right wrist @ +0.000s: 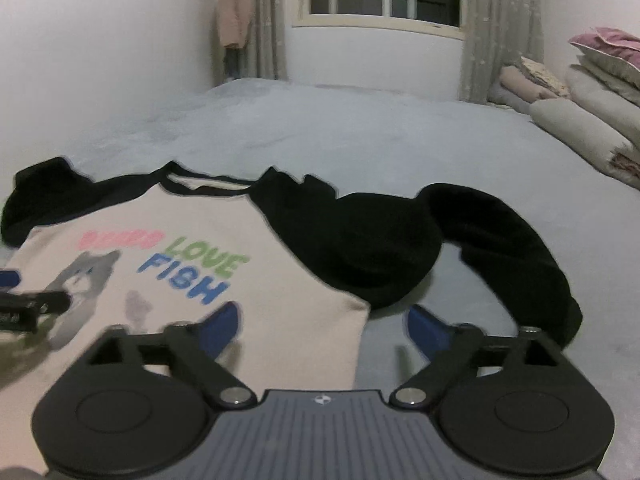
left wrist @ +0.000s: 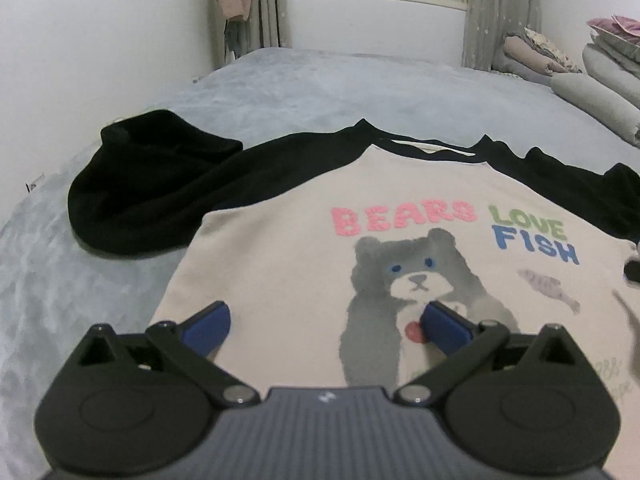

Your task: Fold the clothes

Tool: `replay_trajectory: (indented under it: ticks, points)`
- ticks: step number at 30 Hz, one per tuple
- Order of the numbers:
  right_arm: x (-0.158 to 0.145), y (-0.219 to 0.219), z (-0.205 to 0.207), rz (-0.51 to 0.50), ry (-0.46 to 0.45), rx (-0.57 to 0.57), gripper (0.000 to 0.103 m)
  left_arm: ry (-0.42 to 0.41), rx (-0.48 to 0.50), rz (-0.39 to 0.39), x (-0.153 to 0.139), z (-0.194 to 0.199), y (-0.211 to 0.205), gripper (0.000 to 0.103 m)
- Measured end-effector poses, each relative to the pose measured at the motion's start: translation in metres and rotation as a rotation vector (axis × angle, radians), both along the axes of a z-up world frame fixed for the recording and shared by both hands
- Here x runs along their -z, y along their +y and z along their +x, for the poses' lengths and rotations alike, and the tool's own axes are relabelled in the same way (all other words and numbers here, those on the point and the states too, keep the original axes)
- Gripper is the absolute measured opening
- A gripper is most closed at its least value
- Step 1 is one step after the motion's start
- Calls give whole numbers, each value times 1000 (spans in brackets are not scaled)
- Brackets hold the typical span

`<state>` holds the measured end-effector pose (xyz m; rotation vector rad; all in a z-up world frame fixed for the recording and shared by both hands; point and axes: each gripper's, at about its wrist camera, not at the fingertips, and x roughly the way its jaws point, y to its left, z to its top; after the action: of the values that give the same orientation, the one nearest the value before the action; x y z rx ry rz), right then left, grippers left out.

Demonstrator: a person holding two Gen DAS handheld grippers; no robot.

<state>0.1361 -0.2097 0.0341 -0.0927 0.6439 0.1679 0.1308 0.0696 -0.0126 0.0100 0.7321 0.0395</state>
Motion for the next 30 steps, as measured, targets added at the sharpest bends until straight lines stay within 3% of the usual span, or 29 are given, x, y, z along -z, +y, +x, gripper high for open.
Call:
replay_trajectory:
  ticks: [6, 11, 30]
  points:
    - [9, 8, -4, -27, 30, -50, 103, -35, -12, 78, 3, -9, -12, 103]
    - [14, 6, -4, -11, 41, -64, 103, -24, -11, 40, 4, -7, -6, 103]
    - [15, 9, -3, -21, 40, -66, 103, -23, -13, 43, 3, -8, -7, 103]
